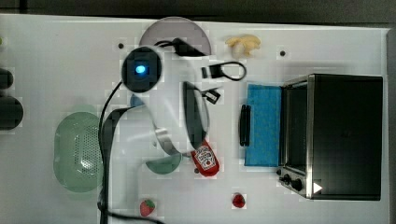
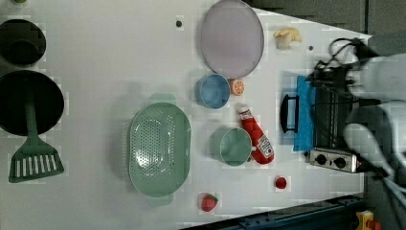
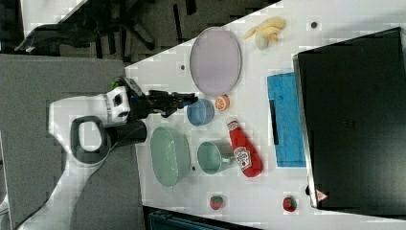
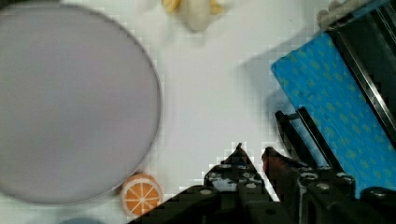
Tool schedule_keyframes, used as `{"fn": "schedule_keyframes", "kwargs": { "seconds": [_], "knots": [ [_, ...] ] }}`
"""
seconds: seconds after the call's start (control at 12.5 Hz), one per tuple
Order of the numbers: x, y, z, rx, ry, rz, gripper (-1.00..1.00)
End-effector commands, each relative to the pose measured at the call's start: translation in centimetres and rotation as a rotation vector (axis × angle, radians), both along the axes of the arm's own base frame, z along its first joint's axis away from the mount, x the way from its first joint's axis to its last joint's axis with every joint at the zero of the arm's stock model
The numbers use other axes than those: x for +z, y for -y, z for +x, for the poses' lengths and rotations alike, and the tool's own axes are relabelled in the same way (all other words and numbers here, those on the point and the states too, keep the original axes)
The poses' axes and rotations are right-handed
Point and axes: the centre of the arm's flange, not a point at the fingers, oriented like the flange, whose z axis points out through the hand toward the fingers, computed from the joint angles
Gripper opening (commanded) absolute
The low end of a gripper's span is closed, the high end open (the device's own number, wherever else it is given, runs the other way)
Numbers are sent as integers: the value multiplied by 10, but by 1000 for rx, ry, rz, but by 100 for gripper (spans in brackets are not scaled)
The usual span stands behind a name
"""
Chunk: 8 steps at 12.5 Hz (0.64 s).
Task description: Flap open oven.
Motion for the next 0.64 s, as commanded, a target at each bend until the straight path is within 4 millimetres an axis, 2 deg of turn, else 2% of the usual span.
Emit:
{"fn": "schedule_keyframes", "kwargs": {
  "seconds": [0.08,0.24,0.64],
  "knots": [
    [37,49,-8,-125,20,41,-65],
    [67,52,-19,-160,33,99,-65],
    [127,54,-56,-249,-2,289,-65]
  ]
}}
